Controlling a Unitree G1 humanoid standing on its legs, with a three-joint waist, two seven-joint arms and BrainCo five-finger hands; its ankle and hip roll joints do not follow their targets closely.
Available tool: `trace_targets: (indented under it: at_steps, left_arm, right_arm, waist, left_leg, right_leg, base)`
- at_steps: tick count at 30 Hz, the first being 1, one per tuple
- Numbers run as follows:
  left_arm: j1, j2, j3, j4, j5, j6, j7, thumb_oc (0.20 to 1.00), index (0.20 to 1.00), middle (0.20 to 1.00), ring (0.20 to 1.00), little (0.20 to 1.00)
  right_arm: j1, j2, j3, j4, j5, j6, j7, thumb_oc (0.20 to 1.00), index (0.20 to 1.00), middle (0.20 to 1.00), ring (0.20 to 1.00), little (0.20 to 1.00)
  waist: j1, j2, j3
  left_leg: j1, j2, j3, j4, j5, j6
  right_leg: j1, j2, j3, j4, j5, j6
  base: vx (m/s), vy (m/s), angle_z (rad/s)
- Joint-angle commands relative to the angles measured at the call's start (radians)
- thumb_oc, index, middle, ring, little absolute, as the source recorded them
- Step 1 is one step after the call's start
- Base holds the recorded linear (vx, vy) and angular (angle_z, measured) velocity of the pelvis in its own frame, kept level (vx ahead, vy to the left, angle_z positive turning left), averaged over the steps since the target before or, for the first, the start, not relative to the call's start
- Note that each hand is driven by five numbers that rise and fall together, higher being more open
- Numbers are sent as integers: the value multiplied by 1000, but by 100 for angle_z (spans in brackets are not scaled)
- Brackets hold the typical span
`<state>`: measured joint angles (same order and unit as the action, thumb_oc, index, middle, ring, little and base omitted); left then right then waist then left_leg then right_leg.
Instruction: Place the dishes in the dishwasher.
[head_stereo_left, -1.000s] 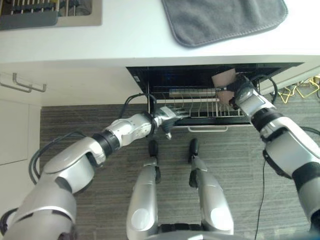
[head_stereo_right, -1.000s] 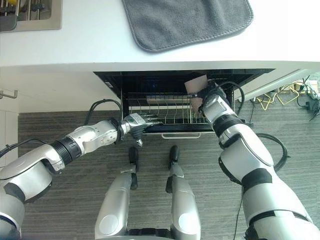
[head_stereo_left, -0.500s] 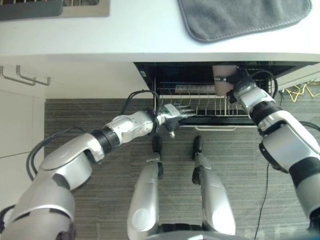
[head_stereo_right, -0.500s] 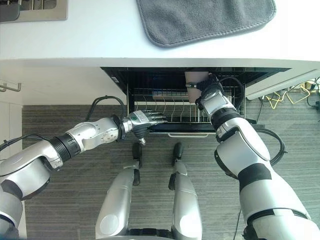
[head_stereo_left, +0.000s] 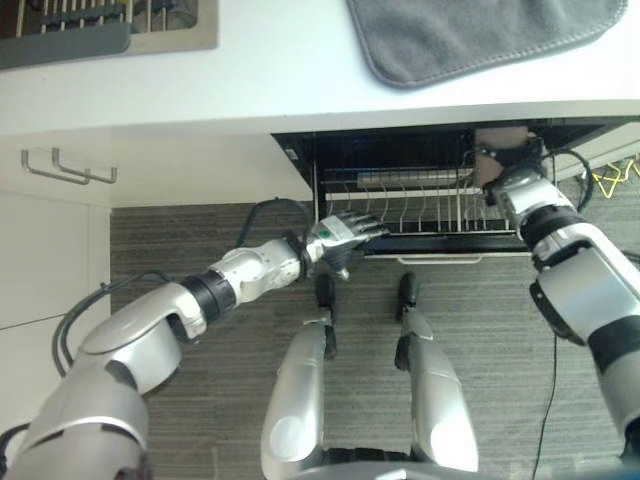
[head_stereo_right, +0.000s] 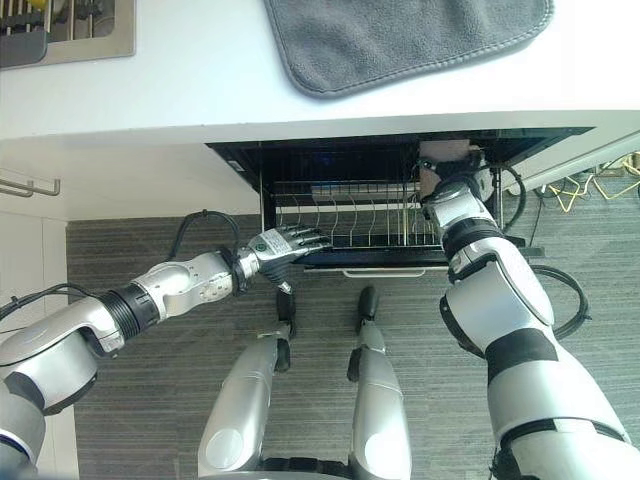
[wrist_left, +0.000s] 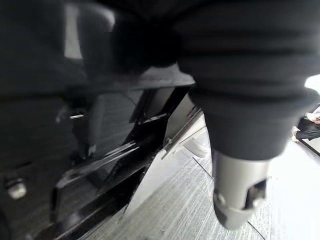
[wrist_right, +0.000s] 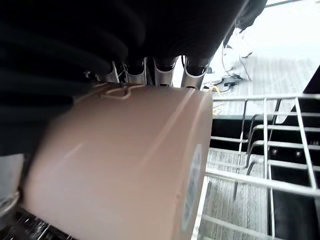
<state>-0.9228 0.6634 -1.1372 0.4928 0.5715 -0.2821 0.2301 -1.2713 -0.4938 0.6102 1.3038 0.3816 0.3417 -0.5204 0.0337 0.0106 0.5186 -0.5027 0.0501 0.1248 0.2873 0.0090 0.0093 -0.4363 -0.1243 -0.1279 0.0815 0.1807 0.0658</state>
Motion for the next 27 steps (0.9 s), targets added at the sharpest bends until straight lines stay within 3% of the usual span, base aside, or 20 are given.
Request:
trace_targets:
  at_steps: [1, 6, 12, 27]
  left_arm:
    - [150, 45, -99, 66, 114, -5, -20, 1000, 1000, 1000, 1000, 1000]
    - [148, 50, -99, 84, 124, -15, -7, 1000, 1000, 1000, 1000, 1000]
    - [155, 17, -105, 103, 140, 0, 13, 1000, 1000, 1000, 1000, 1000]
    - [161, -13, -109, 59, 138, 34, 0, 1000, 1000, 1000, 1000, 1000]
  right_arm:
    - [-68, -132, -1, -4, -40, -51, -65, 200, 200, 200, 200, 200]
    - [-36, -127, -19, 4, -7, -85, -22, 200, 200, 200, 200, 200]
    - [-34, -99, -20, 16, -20, -94, -21, 200, 200, 200, 200, 200]
    - [-52, -27, -11, -15, -37, -58, -18, 200, 200, 200, 200, 200]
  waist:
    - [12, 13, 1]
    - [10, 5, 1]
    - [11, 29, 1]
    - [15, 53, 1]
  left_leg:
    - [83, 16, 28, -123, 23, -13]
    - [82, 19, 34, -131, 21, -13]
    - [75, 11, 34, -137, 26, -12]
    - [72, 4, 39, -135, 29, -14]
  right_leg:
    - [37, -12, -33, 131, -123, 53]
    - [36, -12, -37, 121, -119, 58]
    - [29, -21, -38, 123, -122, 56]
    - [24, -32, -35, 130, -128, 51]
  base:
    - [-21, -72, -6]
    - [-22, -34, -5]
    - [-9, 32, 1]
    - [2, 19, -1]
